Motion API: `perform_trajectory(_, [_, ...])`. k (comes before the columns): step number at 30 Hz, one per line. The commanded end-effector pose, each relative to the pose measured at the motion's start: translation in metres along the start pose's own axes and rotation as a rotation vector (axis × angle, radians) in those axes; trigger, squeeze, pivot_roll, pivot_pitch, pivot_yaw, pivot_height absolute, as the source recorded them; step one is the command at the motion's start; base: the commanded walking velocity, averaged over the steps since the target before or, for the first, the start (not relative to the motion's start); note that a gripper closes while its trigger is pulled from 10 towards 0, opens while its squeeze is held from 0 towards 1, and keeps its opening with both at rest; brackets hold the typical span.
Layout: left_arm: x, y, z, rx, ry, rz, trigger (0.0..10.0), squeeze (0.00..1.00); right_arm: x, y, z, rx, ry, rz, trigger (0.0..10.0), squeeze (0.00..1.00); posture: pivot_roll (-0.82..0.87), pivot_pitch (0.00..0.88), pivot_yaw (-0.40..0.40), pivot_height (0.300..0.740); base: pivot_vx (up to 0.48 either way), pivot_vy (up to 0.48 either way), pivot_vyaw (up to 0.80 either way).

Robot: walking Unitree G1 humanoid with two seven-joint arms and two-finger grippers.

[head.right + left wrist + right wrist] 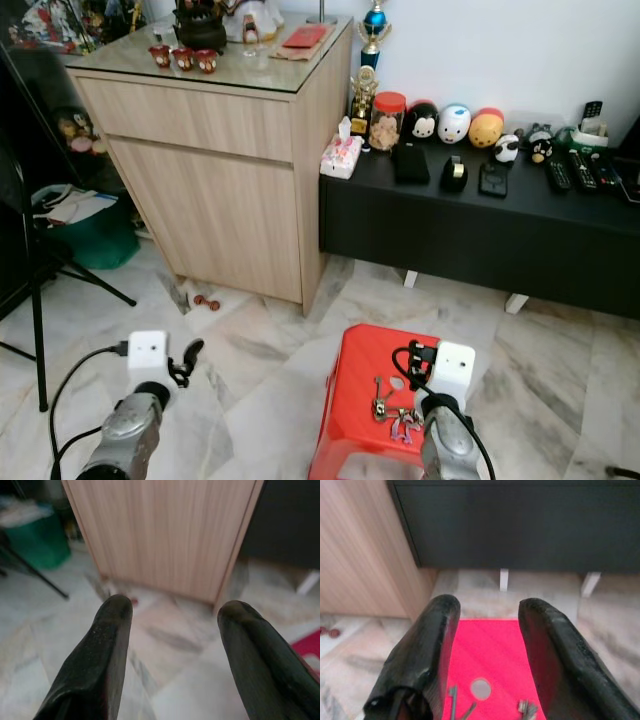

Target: Hang keys on a hook

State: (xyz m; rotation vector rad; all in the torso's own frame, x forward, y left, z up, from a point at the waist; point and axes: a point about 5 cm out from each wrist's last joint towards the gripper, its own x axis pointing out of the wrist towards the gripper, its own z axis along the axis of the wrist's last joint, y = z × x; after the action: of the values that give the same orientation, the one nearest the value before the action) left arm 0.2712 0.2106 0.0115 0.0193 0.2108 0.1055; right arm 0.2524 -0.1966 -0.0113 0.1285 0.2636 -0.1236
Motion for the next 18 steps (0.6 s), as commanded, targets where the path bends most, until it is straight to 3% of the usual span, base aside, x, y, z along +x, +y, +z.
perform_trajectory(1, [-0.004,0.007,0.005,0.001,-0.048,0.016,10.0,0.00,0.000,0.001,0.008,-0.011,-0.052,0.019,10.0,0.00,-0.01,0.000,-0.043,0.740,0.000,0.000,0.00])
perform_trajectory(7, [-0.017,0.023,0.012,0.035,-0.111,0.040,10.0,0.00,-0.003,0.000,0.016,-0.088,-0.103,0.076,10.0,0.00,0.01,0.000,-0.053,0.740,0.000,0.000,0.00])
perform_trajectory(11, [-0.030,0.030,0.013,0.107,-0.116,-0.004,10.0,0.00,-0.006,-0.006,0.025,-0.112,-0.139,0.085,10.0,0.00,0.00,0.000,-0.055,0.740,0.000,0.000,0.00])
perform_trajectory(18, [-0.025,0.028,0.007,0.060,-0.062,0.022,10.0,0.00,0.001,0.004,0.022,-0.104,-0.091,0.092,10.0,0.00,0.01,0.000,-0.061,0.740,0.000,0.000,0.00])
